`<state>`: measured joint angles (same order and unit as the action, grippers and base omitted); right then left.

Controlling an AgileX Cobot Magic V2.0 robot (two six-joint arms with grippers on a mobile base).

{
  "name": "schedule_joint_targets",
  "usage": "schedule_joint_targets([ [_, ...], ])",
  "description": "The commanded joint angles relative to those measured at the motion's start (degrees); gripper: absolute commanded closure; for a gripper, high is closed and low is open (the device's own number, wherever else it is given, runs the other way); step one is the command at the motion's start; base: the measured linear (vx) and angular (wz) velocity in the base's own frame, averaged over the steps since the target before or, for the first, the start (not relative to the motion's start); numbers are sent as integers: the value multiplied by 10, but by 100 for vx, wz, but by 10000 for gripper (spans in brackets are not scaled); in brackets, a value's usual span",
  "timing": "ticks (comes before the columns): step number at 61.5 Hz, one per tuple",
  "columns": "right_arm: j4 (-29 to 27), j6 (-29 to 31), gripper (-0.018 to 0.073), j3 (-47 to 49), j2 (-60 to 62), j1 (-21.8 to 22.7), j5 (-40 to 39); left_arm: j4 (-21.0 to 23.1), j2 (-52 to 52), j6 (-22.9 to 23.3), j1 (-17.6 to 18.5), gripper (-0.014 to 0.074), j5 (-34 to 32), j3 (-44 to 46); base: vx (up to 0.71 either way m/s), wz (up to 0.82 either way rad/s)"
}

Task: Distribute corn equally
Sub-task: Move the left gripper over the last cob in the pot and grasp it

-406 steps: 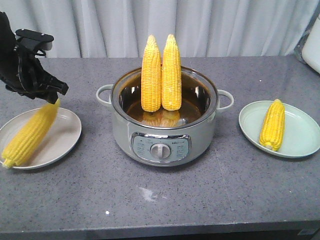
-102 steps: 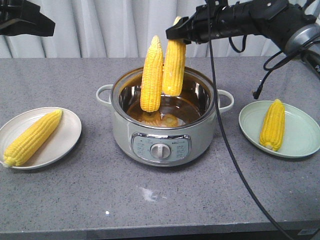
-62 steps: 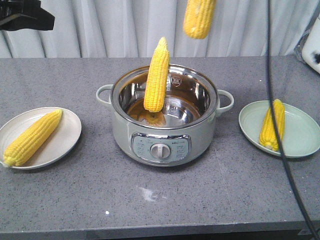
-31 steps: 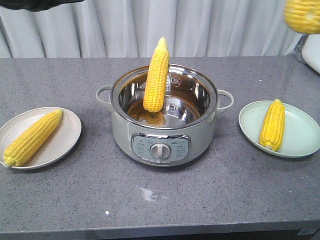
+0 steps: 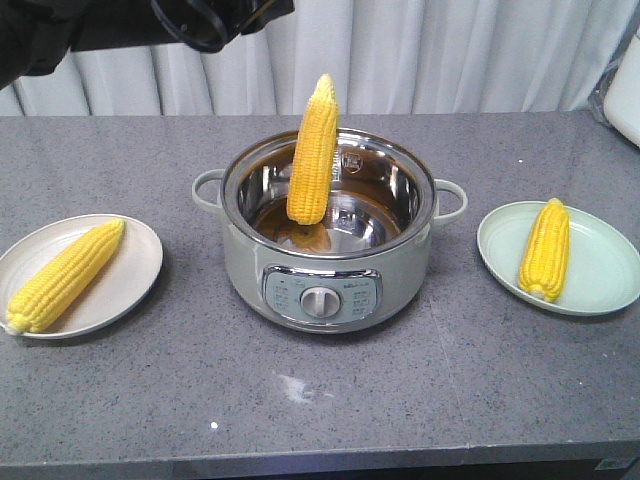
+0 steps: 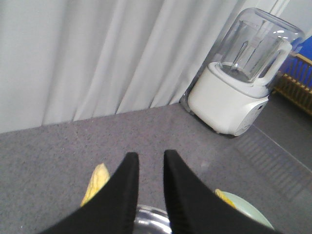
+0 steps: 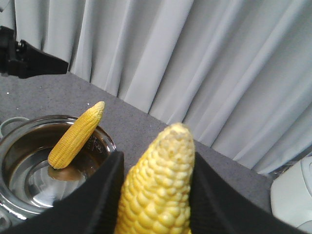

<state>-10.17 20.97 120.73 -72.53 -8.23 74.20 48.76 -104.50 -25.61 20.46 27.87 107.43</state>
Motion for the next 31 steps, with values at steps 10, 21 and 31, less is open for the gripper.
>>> schedule_joint_targets([
  [10,2,1,564,2,7,4,-3,21,-28,-4,4,86,-18,121,0,0],
  [21,2,1,564,2,7,4,-3,22,-72,7,4,-77,-12,136,0,0],
  [31,2,1,564,2,7,4,-3,25,-107,7,4,-78,-9,136,0,0],
])
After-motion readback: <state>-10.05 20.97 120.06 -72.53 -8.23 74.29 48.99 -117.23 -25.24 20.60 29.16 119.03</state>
